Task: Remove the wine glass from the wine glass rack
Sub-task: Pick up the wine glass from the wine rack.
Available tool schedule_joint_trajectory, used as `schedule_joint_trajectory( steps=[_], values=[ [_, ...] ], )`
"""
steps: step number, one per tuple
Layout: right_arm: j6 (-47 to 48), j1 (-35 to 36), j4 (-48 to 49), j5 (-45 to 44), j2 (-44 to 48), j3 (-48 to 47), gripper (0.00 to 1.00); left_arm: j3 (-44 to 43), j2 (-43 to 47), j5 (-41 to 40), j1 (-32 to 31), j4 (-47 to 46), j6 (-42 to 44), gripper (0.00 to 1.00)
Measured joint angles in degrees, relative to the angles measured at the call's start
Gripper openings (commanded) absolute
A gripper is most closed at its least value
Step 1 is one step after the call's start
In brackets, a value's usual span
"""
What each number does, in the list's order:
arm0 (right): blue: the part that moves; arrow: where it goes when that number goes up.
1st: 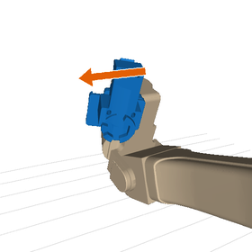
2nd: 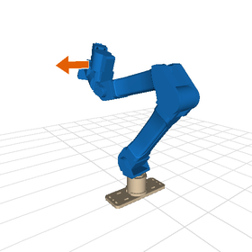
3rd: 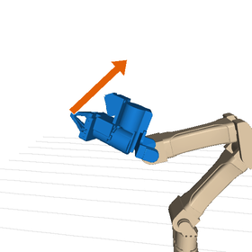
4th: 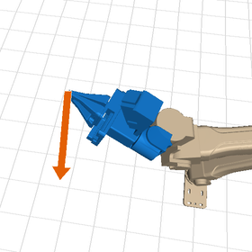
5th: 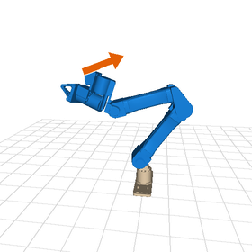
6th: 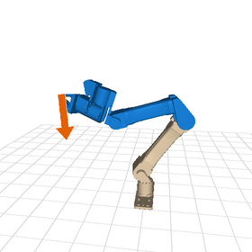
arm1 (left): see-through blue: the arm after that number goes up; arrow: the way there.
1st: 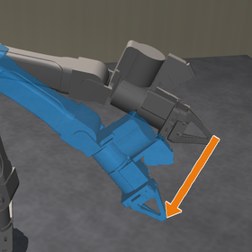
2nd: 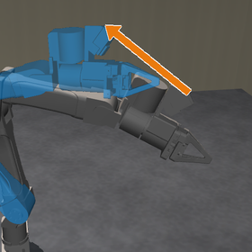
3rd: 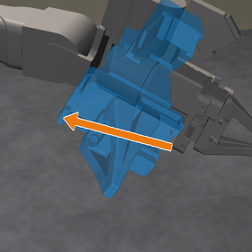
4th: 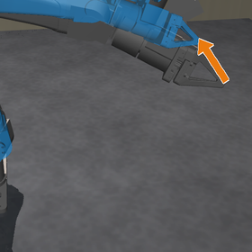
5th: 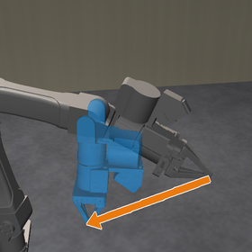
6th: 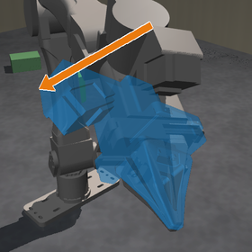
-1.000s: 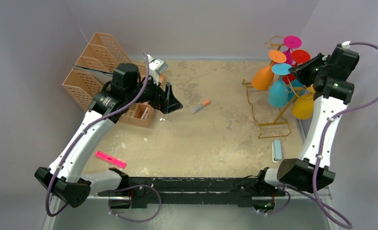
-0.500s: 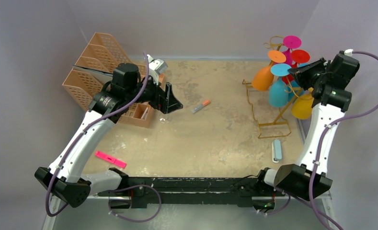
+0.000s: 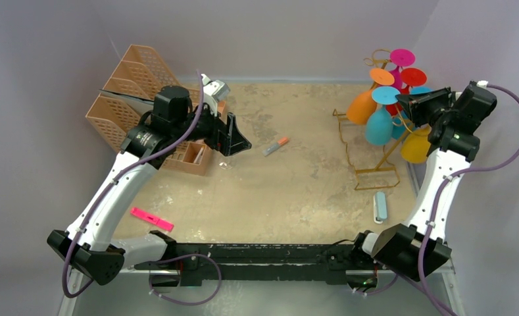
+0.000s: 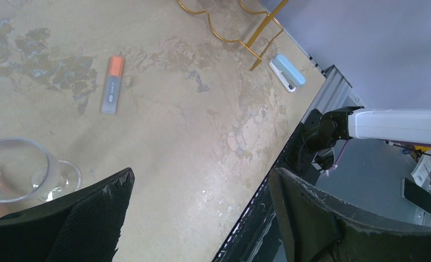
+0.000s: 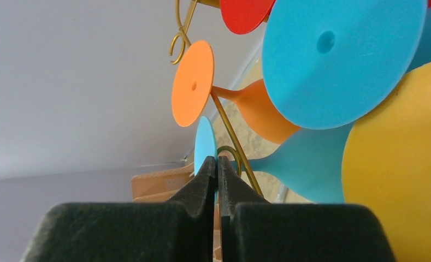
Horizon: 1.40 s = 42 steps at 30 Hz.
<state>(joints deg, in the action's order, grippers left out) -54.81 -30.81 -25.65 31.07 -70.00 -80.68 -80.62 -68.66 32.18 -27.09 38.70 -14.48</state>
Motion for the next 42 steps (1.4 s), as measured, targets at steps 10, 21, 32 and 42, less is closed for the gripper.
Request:
schedule_joint_trajectory(
  steps=[10, 21, 32, 42],
  values=[
    [-2.8, -0.8, 2.2, 3.4, 0.1, 0.5, 0.0, -0.3, 0.0, 0.6, 0.0, 0.0, -0.1, 0.92],
    [-3.7, -0.8, 2.7, 7.8, 1.0, 0.6, 0.0, -0.3, 0.0, 0.6, 0.0, -0.1, -0.2, 0.95],
    [-1.0, -0.8, 2.0, 15.6, 0.7, -1.7, 0.0, -0.3, 0.0, 1.4, 0.0, -1.4, -1.6, 0.98],
    [2.9, -0.3, 1.1, 24.3, 1.4, -5.2, 0.0, -0.3, 0.1, 3.6, 0.0, -3.2, -3.8, 0.99]
  ],
)
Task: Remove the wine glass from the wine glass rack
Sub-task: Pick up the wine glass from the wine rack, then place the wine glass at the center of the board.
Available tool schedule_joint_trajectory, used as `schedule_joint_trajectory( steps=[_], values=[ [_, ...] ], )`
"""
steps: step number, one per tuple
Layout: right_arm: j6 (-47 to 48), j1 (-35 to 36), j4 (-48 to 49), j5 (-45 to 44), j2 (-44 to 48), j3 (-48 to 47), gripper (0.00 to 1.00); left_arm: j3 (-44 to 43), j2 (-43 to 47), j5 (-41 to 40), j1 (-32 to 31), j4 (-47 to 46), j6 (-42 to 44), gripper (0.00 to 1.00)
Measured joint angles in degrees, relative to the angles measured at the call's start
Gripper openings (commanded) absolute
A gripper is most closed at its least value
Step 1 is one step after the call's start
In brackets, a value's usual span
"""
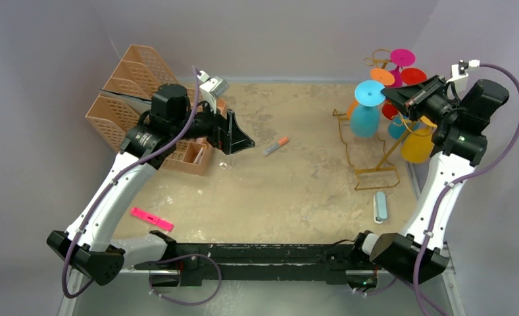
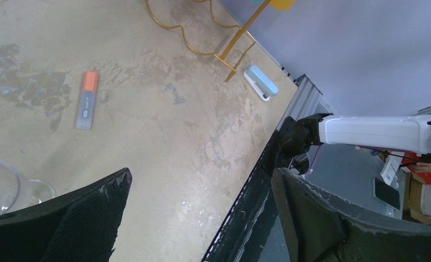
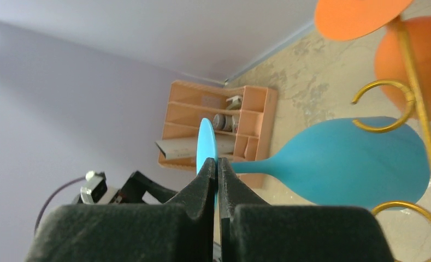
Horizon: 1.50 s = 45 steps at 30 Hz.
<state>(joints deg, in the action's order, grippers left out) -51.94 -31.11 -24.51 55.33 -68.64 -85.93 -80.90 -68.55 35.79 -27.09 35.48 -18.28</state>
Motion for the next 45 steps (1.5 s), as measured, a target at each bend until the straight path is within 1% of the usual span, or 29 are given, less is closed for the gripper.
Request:
schedule_joint_trajectory(
  steps=[3, 5, 9, 13, 16, 19, 22, 26, 30, 32, 33, 38, 39, 41, 43, 45],
  values=[
    [1.5, 2.0, -1.2, 1.4, 0.5, -0.3, 0.0, 0.0, 0.0, 1.4, 0.0, -0.9, -0.7, 0.99],
    [3.4, 4.7, -3.2, 2.0, 0.5, -1.3, 0.0, 0.0, 0.0, 2.2, 0.0, -1.3, -1.1, 0.99],
    [8.9, 12.7, -8.9, 2.0, 0.5, -4.4, 0.0, 0.0, 0.0, 3.0, 0.0, -1.9, -1.9, 1.0],
    [13.3, 20.3, -11.6, 1.0, 0.5, -5.7, 0.0, 0.0, 0.0, 3.8, 0.0, -2.3, -2.7, 1.0],
    [16.5, 25.5, -13.7, -0.5, 0.4, -5.7, 0.0, 0.7, 0.0, 5.2, 0.0, -4.5, -3.7, 1.0],
    [19.3, 30.0, -15.1, -2.2, 0.4, -5.7, 0.0, 3.0, 0.4, 7.3, 0.0, -8.3, -5.1, 0.98],
    [22.6, 36.5, -16.2, -5.0, 0.3, -5.7, 0.0, 5.1, 0.1, 9.7, 0.0, -11.1, -6.9, 0.94],
    [25.4, 44.7, -15.3, -7.8, 0.2, -4.3, 0.0, 5.4, -1.9, 13.3, 0.0, -13.8, -9.4, 0.9],
    [26.1, 50.0, -12.8, -9.6, -0.4, -1.6, 0.0, 5.4, -3.9, 17.1, 0.0, -16.3, -11.6, 0.8],
    [26.3, 51.9, -11.2, -10.2, -1.2, -0.7, 0.0, 5.4, -4.7, 19.1, 0.0, -17.7, -12.6, 0.69],
    [26.3, 52.6, -10.3, -10.7, -1.6, -0.2, 0.0, 5.4, -5.0, 20.2, 0.0, -18.4, -13.1, 0.64],
    [25.6, 54.0, -4.8, -10.8, -1.9, 2.9, 0.0, 5.4, -6.4, 24.6, 0.0, -20.3, -14.5, 0.52],
    [25.3, 54.1, -3.7, -10.8, -1.9, 3.3, 0.0, 5.4, -6.7, 25.6, 0.0, -20.6, -14.8, 0.47],
    [24.9, 54.3, -1.9, -10.8, -1.9, 3.9, 0.0, 5.4, -7.2, 26.7, 0.0, -21.1, -15.2, 0.41],
    [24.5, 54.5, -0.5, -10.8, -1.9, 4.0, 0.0, 5.4, -7.6, 27.7, 0.0, -21.3, -15.6, 0.38],
    [24.3, 54.8, 0.6, -10.8, -1.9, 4.0, 0.0, 5.4, -8.1, 28.4, -0.1, -21.4, -15.6, 0.27]
  ],
)
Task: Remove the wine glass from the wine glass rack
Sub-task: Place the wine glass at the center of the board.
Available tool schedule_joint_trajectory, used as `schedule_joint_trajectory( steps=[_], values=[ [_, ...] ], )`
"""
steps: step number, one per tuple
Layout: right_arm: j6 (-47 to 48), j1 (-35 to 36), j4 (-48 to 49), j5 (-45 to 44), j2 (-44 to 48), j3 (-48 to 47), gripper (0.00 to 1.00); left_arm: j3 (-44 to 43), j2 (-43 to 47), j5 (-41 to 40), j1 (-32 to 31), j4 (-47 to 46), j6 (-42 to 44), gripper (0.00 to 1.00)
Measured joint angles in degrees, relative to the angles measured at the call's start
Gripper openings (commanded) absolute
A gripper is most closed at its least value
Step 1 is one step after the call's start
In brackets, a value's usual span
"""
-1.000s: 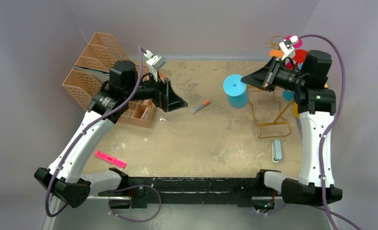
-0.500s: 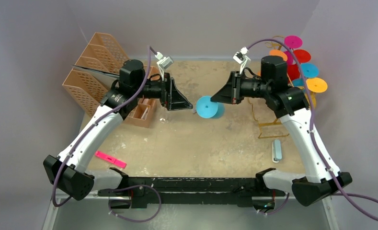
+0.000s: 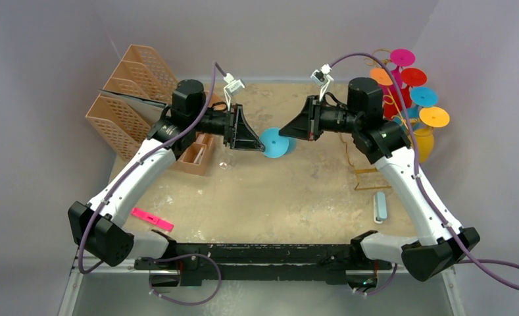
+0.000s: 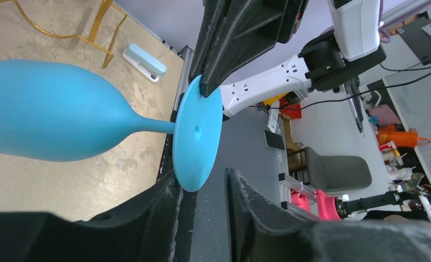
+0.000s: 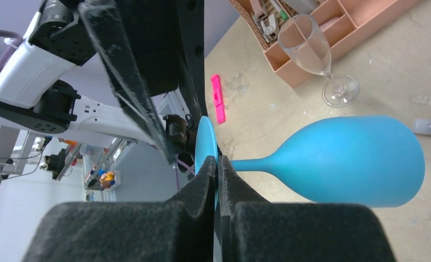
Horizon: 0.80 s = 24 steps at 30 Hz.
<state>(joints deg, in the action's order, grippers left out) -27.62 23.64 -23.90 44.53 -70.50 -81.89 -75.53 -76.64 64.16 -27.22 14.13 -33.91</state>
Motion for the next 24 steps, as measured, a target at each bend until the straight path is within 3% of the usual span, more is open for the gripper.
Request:
schedule_joint_trajectory(
  steps=[6, 11, 14, 19, 21, 24],
  values=[
    [-0.7, 0.4, 2.3, 0.4, 0.0, 0.7, 0.0, 0.0, -1.2, 0.3, -0.6, -0.3, -0.5, 0.23],
    [-0.9, 0.5, 3.7, 2.0, 0.0, 1.4, 0.0, 0.0, -1.3, 0.2, -0.7, -1.9, -1.8, 0.0],
    [-0.9, 0.5, 4.4, 3.0, 0.0, 1.8, 0.0, 0.0, -1.3, -0.1, -0.7, -2.1, -2.5, 0.0],
    [-0.5, 0.5, 4.1, 2.5, 0.4, 2.1, 0.47, 0.0, -1.3, -0.7, -0.7, -2.1, -2.2, 0.0],
    [-0.3, 0.6, 3.4, 1.7, 0.9, 2.8, 0.57, -0.3, -1.3, -1.5, -0.7, -0.9, -0.8, 0.0],
    [-0.3, 0.7, 3.5, 1.1, 2.2, 4.8, 0.63, -1.5, -1.2, -3.6, -0.7, 2.8, 2.5, 0.0]
  ],
)
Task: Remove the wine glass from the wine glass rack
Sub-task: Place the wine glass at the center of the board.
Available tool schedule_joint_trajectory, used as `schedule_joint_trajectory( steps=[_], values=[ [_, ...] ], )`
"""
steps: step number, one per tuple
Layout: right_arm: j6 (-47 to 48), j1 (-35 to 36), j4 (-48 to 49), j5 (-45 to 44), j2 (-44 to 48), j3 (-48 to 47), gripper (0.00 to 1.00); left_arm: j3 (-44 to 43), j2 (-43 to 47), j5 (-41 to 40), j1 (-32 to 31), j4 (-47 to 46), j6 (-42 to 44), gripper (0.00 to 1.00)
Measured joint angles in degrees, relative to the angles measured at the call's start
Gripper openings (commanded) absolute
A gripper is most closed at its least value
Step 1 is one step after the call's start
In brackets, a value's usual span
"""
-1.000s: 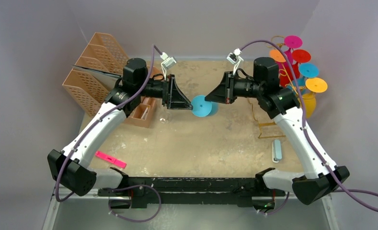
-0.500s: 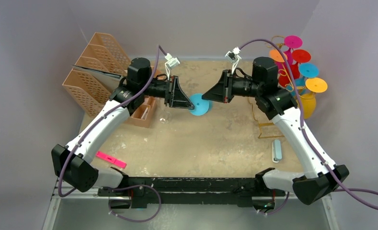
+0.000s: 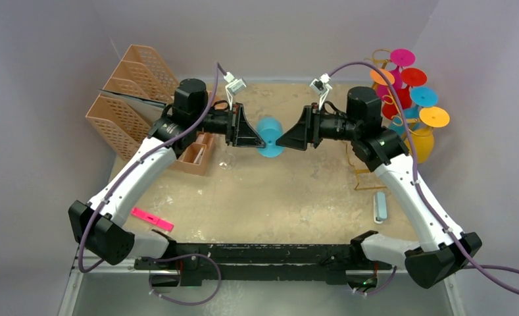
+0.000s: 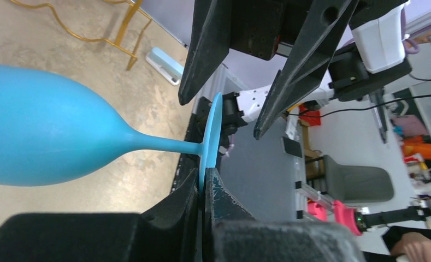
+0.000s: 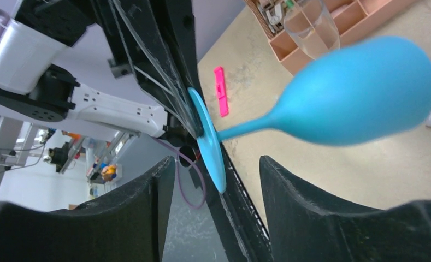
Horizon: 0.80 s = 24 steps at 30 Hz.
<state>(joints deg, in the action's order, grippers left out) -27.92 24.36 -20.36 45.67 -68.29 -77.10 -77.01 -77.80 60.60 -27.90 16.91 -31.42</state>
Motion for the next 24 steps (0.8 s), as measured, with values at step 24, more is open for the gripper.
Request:
schedule_joint_trajectory(
  steps=[24],
  values=[
    [-7.4, 8.0, 34.2, -3.6, 6.7, 22.4, 0.51, -0.3, 5.9, -4.3, 0.0, 2.5, 8.7, 0.0]
  ],
)
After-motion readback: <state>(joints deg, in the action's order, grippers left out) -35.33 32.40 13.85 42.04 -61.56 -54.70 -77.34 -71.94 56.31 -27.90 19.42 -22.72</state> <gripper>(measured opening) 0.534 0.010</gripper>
